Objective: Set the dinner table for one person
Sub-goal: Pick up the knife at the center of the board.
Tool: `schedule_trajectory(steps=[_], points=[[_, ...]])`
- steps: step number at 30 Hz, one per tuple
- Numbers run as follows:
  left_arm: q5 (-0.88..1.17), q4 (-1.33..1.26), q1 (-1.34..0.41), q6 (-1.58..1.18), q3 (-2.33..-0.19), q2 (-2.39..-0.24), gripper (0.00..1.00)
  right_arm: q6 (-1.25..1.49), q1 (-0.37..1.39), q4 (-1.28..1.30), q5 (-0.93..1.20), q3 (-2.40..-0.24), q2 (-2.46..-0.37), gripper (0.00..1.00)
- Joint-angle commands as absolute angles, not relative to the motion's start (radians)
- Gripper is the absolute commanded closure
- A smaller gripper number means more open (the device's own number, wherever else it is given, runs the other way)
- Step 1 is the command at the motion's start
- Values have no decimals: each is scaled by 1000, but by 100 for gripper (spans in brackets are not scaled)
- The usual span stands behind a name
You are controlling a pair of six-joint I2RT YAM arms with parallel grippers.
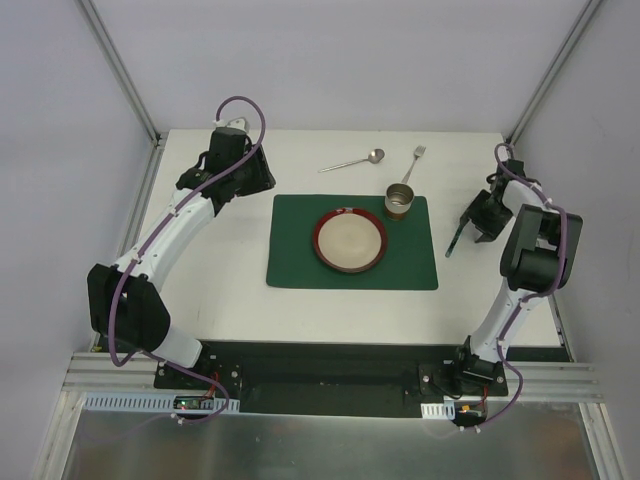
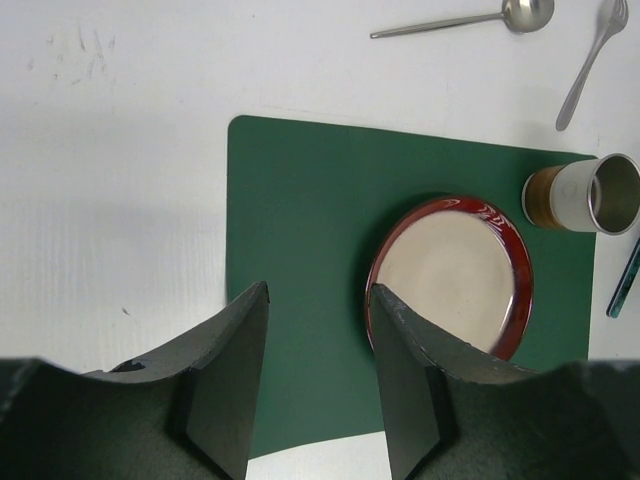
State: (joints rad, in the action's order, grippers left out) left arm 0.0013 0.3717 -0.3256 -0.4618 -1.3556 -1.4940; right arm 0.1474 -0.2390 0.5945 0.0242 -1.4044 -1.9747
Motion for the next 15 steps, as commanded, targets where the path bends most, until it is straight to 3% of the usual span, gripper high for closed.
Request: schedule_trajectory(steps=[1, 9, 12, 15], points=[[23, 345, -318, -465, -1336, -1466, 56, 124, -187, 641, 34, -1439, -1944, 43], [32, 339, -316, -463, -1332, -1473, 57, 136, -124, 641, 9, -1433, -1942, 44], [23, 336, -318, -460, -1325, -1468, 57, 141, -126, 635, 6, -1433, -1954, 48], [18, 336, -318, -456, -1319, -1465, 57, 150, -127, 632, -31, -1428, -1962, 60]])
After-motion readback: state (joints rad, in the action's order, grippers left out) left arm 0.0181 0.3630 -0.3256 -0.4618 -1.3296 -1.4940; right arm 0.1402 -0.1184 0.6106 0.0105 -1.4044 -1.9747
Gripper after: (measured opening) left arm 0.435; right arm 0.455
